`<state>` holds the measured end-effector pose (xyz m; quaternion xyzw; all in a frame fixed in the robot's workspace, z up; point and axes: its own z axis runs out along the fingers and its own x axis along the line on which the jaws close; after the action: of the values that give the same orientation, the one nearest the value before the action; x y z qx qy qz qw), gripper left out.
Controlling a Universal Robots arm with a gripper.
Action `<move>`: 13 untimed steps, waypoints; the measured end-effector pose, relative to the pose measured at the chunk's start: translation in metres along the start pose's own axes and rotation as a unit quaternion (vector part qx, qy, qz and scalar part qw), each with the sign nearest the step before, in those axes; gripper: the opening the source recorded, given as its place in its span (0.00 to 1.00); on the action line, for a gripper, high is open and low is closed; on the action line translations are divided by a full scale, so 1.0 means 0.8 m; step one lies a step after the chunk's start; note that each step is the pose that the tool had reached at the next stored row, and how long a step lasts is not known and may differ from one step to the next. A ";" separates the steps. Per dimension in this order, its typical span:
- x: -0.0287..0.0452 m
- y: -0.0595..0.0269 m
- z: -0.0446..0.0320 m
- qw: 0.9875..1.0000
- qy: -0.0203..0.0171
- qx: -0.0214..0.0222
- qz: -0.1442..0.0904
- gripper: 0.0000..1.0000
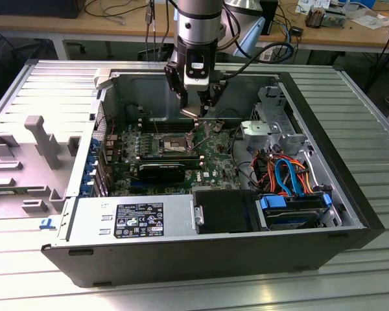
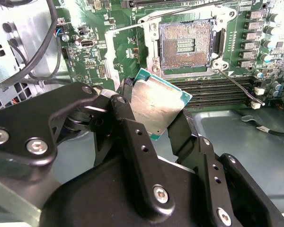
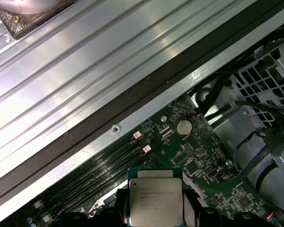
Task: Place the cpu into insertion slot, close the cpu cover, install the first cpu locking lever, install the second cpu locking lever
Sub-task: 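Place the cpu into insertion slot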
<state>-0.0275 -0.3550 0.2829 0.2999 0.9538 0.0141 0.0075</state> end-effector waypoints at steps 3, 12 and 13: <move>0.0000 0.000 0.0000 1.000 0.000 0.000 0.002 0.54; 0.0000 0.000 0.0001 1.000 0.000 0.000 0.006 0.54; 0.0000 0.000 0.0000 1.000 0.000 0.000 0.007 0.54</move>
<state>-0.0275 -0.3550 0.2828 0.3061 0.9519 0.0140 0.0076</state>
